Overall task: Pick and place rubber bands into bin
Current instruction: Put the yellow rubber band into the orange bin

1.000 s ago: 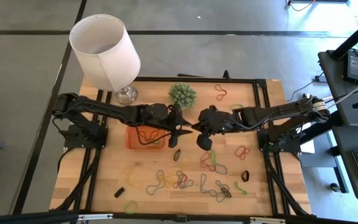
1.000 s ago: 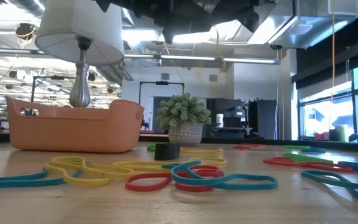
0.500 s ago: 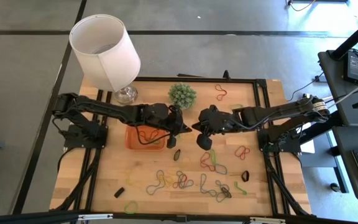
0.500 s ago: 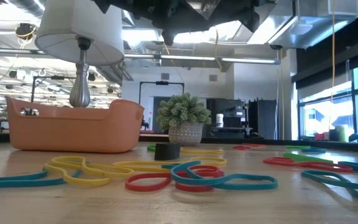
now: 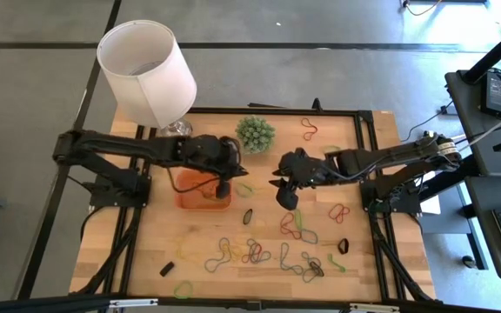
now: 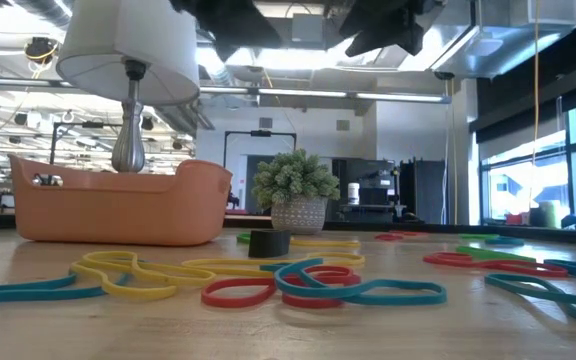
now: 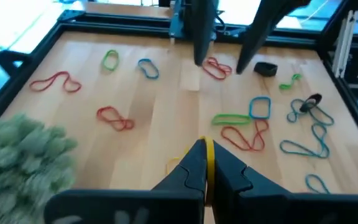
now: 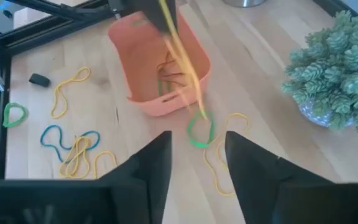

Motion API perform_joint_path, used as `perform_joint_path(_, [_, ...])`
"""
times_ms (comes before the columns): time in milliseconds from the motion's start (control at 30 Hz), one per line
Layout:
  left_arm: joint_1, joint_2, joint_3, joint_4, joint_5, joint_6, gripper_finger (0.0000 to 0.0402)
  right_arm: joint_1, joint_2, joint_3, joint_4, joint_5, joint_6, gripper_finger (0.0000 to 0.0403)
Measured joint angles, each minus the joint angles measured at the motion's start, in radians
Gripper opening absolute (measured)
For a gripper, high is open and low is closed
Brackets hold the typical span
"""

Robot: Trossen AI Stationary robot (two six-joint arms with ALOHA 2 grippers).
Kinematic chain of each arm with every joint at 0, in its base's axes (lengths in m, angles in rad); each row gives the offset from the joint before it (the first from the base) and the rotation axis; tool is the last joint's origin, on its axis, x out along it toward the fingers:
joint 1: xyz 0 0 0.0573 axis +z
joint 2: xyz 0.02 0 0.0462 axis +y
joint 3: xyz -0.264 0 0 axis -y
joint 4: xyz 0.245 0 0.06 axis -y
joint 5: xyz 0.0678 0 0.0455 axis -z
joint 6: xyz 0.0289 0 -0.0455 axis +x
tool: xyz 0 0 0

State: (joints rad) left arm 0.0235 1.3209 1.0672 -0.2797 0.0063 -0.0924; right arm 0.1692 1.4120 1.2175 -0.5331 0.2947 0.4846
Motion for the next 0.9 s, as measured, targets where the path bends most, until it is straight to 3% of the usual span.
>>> perform_joint_path(200, [-0.016,-0.117,0.000,-0.298,-0.038,-0.072,0.0002,-0.001,0.000,0.000,-0.046,0.001,0.038,0.0161])
perform_joint_path(400, [-0.035,-0.132,-0.005,-0.544,-0.117,-0.135,0.0002,0.000,0.000,0.000,-0.048,0.000,0.038,0.0162])
perform_joint_path(900, [-0.058,-0.117,-0.271,-0.525,-0.108,-0.280,0.0011,-0.001,0.000,0.000,-0.048,0.002,0.038,0.0162])
